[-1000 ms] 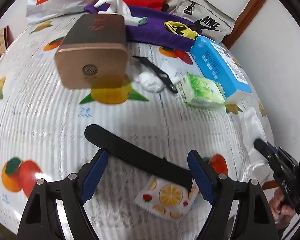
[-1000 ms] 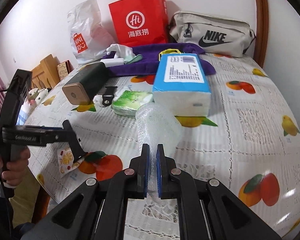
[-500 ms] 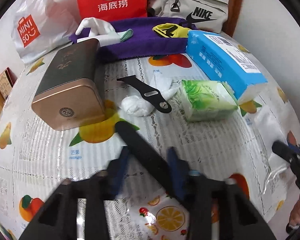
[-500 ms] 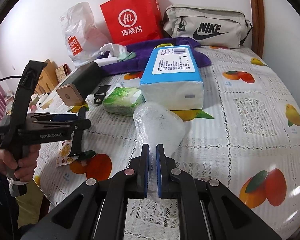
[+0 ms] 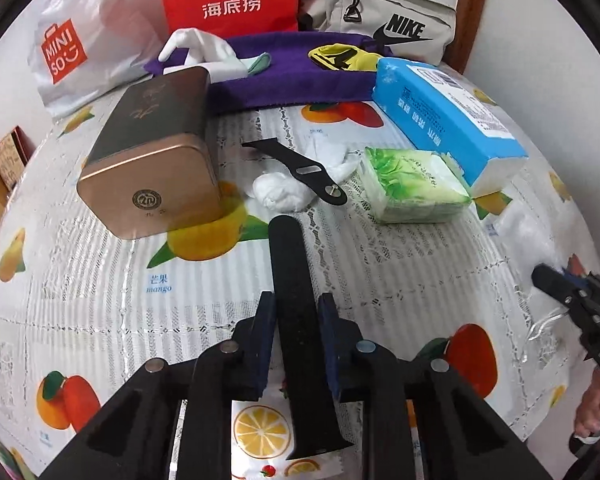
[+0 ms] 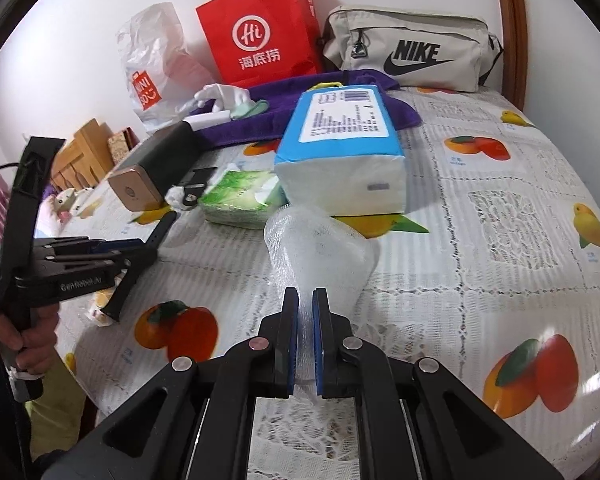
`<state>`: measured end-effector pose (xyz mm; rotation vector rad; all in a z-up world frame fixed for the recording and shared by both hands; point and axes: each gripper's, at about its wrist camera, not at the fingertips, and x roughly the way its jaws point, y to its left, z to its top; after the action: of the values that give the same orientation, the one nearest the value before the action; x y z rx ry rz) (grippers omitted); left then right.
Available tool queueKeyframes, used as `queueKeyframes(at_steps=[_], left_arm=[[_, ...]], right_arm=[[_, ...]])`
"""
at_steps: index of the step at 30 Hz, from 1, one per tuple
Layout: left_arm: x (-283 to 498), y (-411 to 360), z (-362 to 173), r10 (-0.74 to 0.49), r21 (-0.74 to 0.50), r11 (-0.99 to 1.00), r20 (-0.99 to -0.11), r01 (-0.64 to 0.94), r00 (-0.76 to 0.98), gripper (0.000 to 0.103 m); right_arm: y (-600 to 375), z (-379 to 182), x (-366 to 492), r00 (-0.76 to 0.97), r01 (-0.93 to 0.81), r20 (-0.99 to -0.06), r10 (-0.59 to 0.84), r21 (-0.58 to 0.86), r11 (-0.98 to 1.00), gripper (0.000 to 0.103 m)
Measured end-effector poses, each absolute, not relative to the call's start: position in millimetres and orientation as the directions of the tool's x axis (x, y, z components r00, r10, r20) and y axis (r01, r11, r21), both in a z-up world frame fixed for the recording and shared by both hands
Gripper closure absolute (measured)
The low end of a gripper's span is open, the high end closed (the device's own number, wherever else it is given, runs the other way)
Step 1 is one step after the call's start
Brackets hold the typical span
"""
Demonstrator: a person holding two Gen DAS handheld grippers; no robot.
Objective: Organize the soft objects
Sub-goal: 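Lower the left tool and grasp the black watch strap, then carry the watch strap and mesh bag onto the purple towel with both tools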
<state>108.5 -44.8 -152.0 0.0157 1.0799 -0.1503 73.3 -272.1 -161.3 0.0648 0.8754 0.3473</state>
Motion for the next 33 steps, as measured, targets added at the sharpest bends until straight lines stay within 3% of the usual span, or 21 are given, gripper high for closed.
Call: queueKeyframes(at_steps=[6,10,14,16,18,33], left_arm=[[108.7,-43.9,-153.7,-0.122,-0.076,0.990,-0.870,0.115,0.477,0.081],[107.6,-45.8,-154.4,-0.119,-0.062,0.989,-0.863,0.131,0.491,0.082],[107.6,-41.9,-154.1,-0.143,-0.093,0.988,-0.859,0.124,0.492,0.083],[107.8,-40.4,-153.8,-0.156,-0.109,0.986,-0.857,0.122,0.491,0.083],[107.5,-37.1,-152.1,-0.175,-0.134,0.984,-0.856,0.119,0.487,0.083],[90.5,-13.6,-117.0,-0.201,-0.180,0.979,-0.809,0.094,0.552,0.083]], right_arm=[[-275.8,-170.0,76.7,0.585,-0.240,-0.759,0.286,0.174,0.955,0.094],[-277.0,-174.7,79.4,0.587,-0.229,-0.757,0.287,0.185,0.956,0.085],[-273.7,-177.3,81.5,0.605,-0.220,-0.749,0.270,0.168,0.961,0.082],[-268.7,-177.3,81.6,0.613,-0.218,-0.752,0.241,0.132,0.967,0.086],[-265.6,-176.0,82.0,0.615,-0.213,-0.758,0.216,0.103,0.972,0.097],[-262.4,-129.9,65.2,0.657,-0.256,-0.708,0.261,0.117,0.960,0.098]])
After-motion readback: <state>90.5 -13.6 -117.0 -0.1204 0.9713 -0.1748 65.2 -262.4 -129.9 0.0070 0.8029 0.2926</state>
